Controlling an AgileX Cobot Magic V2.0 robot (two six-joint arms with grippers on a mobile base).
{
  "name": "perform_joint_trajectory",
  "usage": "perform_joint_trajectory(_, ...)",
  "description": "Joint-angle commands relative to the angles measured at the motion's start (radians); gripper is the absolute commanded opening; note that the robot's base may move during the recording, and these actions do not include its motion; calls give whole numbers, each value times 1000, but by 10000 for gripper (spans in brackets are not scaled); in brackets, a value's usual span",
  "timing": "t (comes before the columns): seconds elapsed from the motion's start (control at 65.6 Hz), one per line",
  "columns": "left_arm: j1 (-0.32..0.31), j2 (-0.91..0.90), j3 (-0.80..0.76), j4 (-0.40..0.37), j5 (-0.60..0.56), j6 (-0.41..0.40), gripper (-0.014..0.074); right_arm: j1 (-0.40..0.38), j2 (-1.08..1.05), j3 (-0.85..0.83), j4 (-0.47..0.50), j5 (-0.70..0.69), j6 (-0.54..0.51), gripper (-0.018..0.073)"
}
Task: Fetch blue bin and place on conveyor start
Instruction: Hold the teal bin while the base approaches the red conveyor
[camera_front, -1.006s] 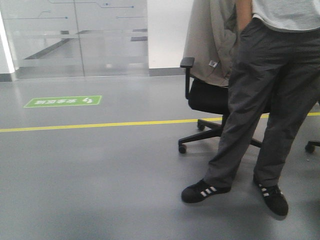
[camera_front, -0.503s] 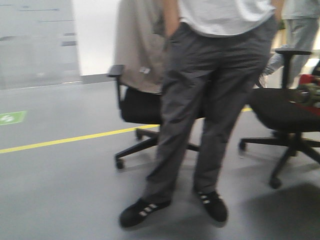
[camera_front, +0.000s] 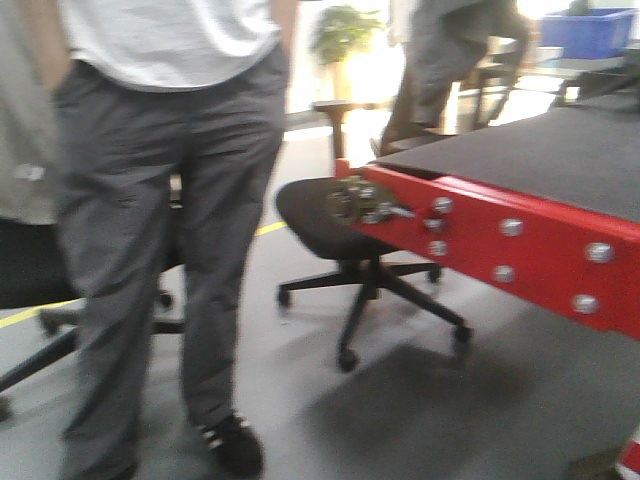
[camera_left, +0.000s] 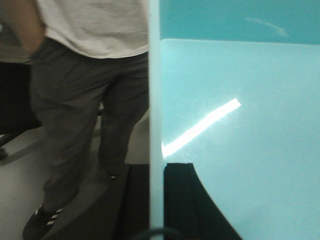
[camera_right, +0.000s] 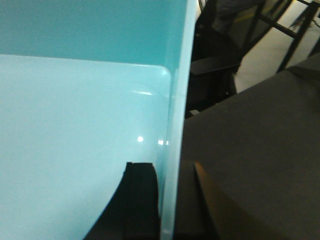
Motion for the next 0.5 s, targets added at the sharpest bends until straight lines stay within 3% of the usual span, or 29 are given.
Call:
perform_joint_trajectory(0.0, -17, -8, -8, -36, -87, 2, -111, 14, 1, -4, 15, -75, -13, -154)
perform_joint_trajectory(0.488, -17, -8, -8, -36, -87, 2, -111, 14, 1, -4, 15, -75, -13, -154)
